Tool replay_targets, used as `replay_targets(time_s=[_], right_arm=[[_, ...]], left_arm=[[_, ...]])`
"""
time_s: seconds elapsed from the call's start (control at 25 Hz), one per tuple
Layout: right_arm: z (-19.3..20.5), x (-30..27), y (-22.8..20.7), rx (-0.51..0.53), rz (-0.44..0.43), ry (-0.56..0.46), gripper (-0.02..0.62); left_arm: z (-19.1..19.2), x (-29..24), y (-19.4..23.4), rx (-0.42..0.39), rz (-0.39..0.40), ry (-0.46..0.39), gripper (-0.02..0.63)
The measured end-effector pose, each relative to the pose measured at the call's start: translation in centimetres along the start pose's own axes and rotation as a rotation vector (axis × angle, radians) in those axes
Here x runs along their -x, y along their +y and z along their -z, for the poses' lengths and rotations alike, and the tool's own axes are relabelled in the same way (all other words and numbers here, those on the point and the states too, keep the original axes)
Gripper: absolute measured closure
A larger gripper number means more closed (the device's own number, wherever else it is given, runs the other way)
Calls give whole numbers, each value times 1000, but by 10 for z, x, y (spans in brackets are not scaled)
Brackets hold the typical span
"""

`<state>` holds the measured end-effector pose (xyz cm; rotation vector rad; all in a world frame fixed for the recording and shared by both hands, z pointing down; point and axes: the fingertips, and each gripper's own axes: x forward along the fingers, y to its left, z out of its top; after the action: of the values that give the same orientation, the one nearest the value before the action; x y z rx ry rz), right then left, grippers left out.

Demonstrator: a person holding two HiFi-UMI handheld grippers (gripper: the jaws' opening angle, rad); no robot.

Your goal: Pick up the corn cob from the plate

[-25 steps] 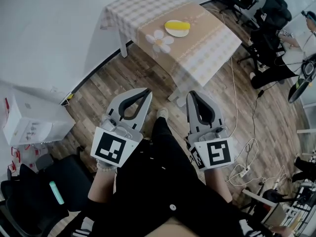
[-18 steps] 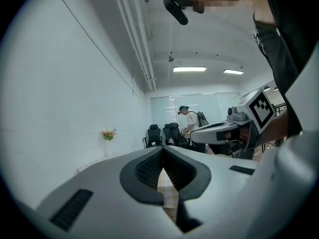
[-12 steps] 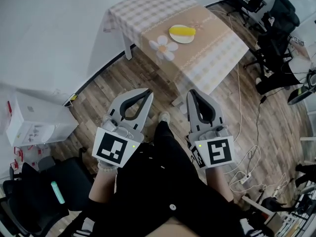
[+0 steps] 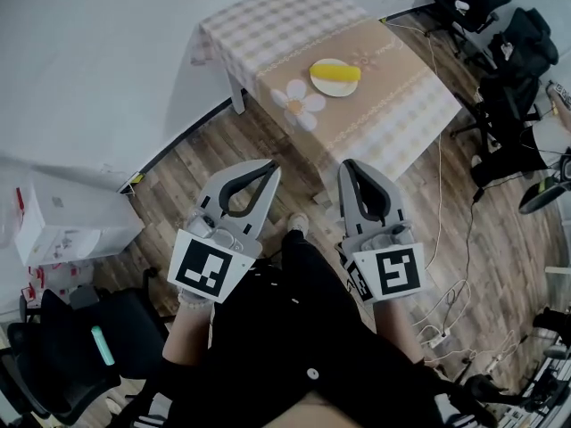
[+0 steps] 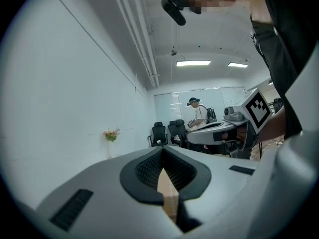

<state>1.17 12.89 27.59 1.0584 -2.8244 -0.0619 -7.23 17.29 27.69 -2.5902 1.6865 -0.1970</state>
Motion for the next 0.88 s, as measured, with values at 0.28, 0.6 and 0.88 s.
replay_targets(time_s=[0.28, 0.6, 0.88], right_arm=[[-2, -34, -45, 1, -31, 4, 552], [-4, -72, -89, 8, -66, 3, 552], [0, -95, -121, 11, -78, 5, 552]], left_arm=[[-8, -55, 12, -10, -7, -1, 594], [-12, -108, 35, -3, -37, 4, 592], [-12, -144, 48, -11, -54, 3, 594]])
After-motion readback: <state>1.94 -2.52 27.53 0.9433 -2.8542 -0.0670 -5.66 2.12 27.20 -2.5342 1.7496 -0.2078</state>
